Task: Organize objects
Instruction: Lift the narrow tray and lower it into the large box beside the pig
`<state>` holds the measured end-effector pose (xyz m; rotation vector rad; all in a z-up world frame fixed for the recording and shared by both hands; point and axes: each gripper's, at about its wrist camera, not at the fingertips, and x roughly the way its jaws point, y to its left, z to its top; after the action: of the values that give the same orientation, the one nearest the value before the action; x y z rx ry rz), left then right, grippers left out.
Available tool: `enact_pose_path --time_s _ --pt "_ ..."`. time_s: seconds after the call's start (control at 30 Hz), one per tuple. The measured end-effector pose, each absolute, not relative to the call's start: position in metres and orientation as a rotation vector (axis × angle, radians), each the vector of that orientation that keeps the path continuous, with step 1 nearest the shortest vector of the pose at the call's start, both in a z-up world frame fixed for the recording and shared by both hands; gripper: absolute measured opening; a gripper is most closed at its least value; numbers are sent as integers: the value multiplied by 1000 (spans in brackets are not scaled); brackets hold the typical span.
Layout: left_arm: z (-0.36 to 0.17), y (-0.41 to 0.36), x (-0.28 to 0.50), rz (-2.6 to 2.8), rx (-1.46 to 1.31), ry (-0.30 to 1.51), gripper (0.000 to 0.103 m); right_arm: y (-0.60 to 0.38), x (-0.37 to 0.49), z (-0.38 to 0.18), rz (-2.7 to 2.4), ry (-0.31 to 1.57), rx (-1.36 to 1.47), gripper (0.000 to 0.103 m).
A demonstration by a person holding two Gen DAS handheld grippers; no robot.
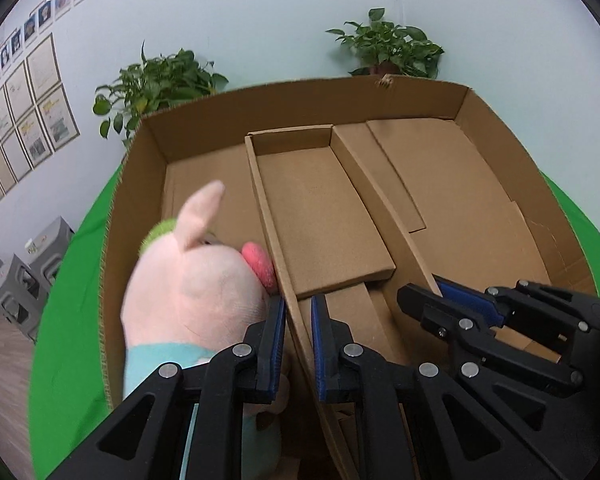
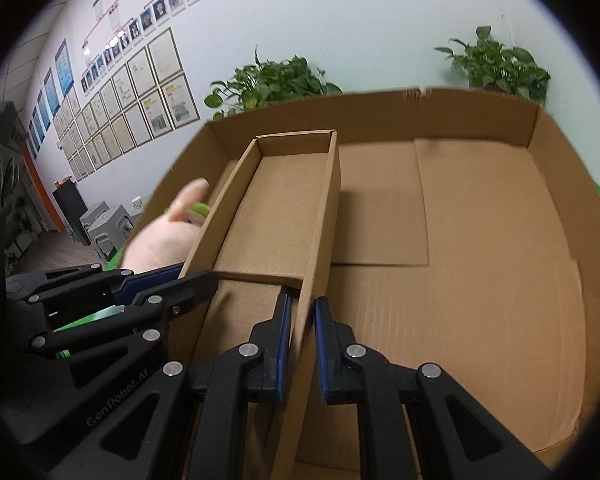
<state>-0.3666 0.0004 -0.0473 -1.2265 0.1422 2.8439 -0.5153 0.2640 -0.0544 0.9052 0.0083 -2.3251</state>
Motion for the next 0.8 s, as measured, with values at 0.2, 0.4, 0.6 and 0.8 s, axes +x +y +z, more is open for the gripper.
enact_pose_path --time_s 0.2,0.4,0.6,0.8 --pt "-66 -3 -371 2846 -1228 150 11 261 -518 -61 -2334 24 931 11" --pt "-52 -15 -352 2865 -1176 59 12 251 -517 -66 -2340 69 976 10" --pt "-41 -37 -330 2894 -1116 20 12 240 -514 -63 -2350 116 968 10" --pt "-37 -47 -313 2902 -1071 -10 12 232 -510 -62 -2366 170 963 10"
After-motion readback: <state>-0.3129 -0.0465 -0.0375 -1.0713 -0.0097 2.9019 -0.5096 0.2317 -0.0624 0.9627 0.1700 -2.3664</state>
